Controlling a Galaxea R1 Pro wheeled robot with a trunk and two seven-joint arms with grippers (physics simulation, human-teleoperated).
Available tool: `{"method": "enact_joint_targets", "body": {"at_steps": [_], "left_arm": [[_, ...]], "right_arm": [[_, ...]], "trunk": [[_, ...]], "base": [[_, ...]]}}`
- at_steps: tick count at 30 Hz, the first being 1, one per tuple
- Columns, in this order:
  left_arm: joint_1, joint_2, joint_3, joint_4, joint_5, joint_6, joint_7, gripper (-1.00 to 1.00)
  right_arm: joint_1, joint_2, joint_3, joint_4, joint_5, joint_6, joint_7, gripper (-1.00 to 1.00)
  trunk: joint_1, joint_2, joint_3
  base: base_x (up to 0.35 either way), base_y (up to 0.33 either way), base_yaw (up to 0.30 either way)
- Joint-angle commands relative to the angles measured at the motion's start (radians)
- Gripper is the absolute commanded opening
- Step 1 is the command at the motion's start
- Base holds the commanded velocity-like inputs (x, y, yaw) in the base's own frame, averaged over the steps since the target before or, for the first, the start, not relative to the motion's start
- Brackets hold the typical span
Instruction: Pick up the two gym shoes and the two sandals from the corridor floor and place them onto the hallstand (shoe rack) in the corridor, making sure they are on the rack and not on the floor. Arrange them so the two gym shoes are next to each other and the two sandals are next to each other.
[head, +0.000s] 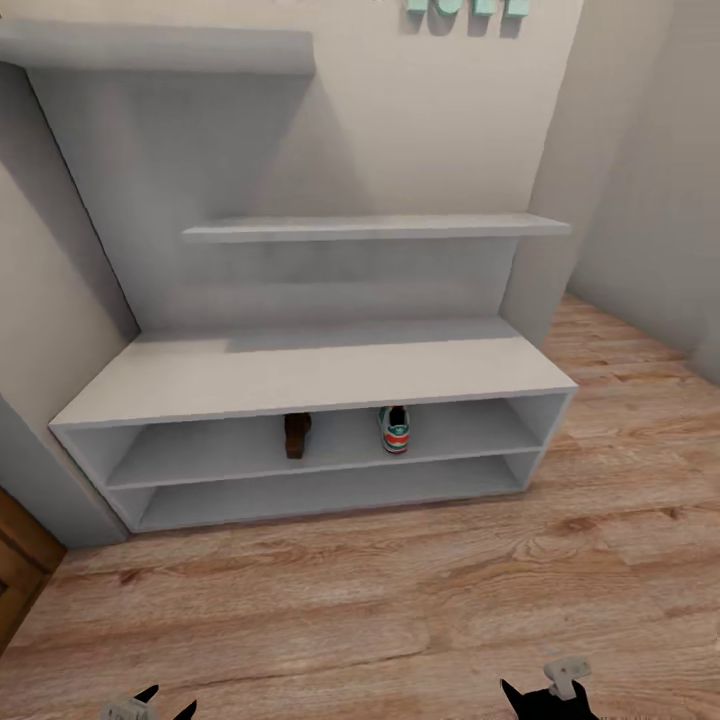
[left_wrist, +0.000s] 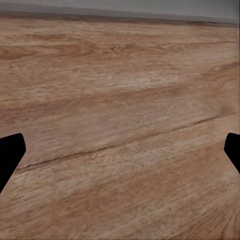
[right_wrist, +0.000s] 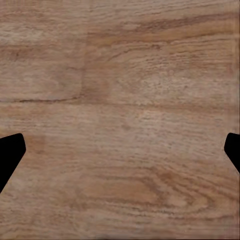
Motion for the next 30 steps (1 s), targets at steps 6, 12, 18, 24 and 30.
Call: {"method": "enact_joint_targets", "body": {"at_steps": [6, 12, 18, 24, 30], "left_arm": [[-0.001, -0.001, 0.006, 0.002, -0.004, -0.003, 0.015, 1.0], [-0.002, -0.001, 0.005, 0.002, -0.004, -0.004, 0.018, 1.0], [-0.002, -0.002, 0.005, 0.003, -0.007, -0.003, 0.018, 1.0], [-0.001, -0.003, 0.005, 0.003, -0.008, -0.004, 0.018, 1.0], [-0.002, -0.003, 0.003, 0.003, -0.009, -0.003, 0.018, 1.0]], "right_arm": [[-0.001, -0.002, -0.048, 0.002, -0.009, -0.002, 0.001, 1.0], [-0.001, -0.002, -0.057, 0.002, -0.009, -0.002, 0.0, 1.0], [-0.001, -0.004, -0.058, 0.002, -0.01, -0.002, 0.0, 1.0], [0.0, -0.011, -0.059, 0.002, -0.011, -0.002, 0.0, 1.0], [0.0, -0.014, -0.06, 0.002, -0.012, -0.002, 0.0, 1.0]], "trunk": [[0.0, 0.0, 0.001], [0.0, 0.0, 0.001], [0.0, 0.0, 0.001], [0.0, 0.0, 0.001], [0.019, -0.035, -0.015]], "base": [[0.0, 0.0, -0.283], [0.0, 0.0, -0.296], [0.0, 0.0, -0.3], [0.0, 0.0, -0.3], [0.0, 0.0, -0.3]]}}
